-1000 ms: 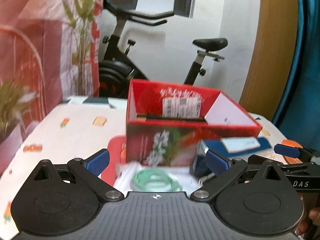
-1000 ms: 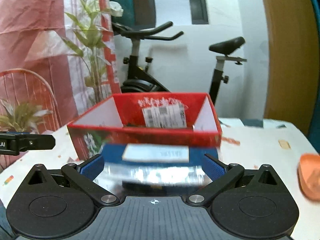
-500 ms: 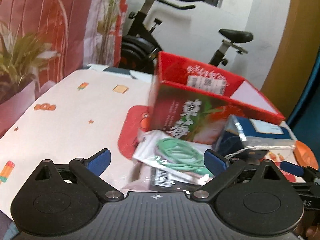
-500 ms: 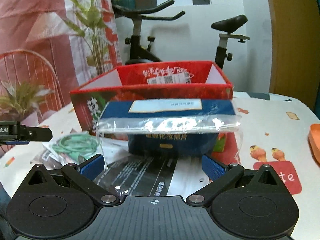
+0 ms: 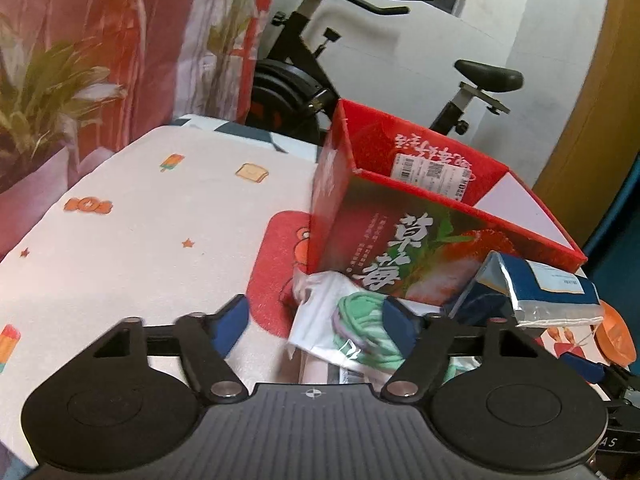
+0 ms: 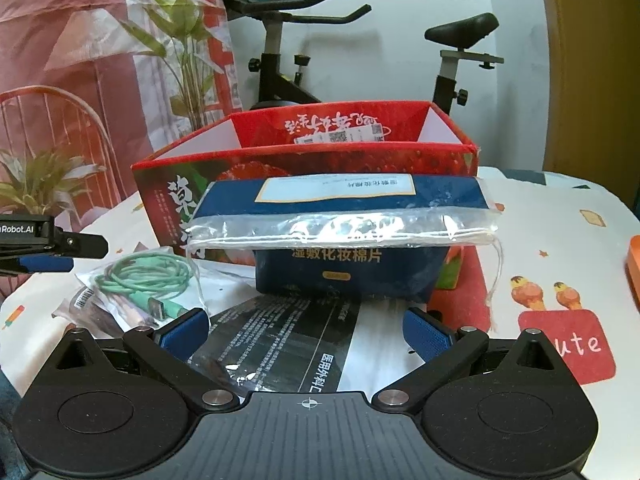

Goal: Organize soft objects
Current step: 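Move the left tool back toward the plastic bag with the green cable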

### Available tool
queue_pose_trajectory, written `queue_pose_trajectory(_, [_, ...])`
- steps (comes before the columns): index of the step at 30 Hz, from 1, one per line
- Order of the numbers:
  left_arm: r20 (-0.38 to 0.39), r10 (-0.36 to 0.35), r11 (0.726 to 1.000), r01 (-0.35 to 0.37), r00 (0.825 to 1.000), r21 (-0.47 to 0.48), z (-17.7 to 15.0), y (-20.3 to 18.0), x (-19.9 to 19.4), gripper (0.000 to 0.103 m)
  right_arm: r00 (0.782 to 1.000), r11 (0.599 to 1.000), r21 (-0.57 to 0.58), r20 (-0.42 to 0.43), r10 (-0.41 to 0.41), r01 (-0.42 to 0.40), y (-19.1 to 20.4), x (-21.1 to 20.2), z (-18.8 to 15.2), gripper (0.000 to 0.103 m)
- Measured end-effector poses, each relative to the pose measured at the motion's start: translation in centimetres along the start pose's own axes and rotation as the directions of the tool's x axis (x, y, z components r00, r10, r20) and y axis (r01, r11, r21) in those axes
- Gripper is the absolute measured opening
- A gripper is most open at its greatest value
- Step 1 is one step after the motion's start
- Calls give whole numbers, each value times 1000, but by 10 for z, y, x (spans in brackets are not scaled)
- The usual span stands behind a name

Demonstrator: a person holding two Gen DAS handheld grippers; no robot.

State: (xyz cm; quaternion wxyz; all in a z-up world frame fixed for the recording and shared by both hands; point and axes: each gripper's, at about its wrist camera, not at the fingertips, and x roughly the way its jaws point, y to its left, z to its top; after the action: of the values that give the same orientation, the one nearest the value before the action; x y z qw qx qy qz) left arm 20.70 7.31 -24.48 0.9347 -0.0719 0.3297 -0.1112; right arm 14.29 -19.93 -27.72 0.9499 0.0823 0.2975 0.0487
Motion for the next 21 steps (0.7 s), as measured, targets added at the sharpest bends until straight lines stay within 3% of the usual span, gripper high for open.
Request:
queue_pose_trajectory(6, [15, -52, 997, 51, 999, 59, 12, -3, 13, 45, 1000, 1000, 2, 2, -6, 6, -1, 1, -1, 103])
queue_pose_trajectory(13, [-61, -98, 995, 99, 993, 15, 3, 0, 30, 45, 1000, 1000, 8, 7, 12, -12, -2, 0, -1, 103])
queue_pose_trajectory(21, [-80, -116, 992, 119, 990, 30, -2, -6, 23, 45, 999, 999, 9, 9, 37, -37, 0, -2, -2, 103])
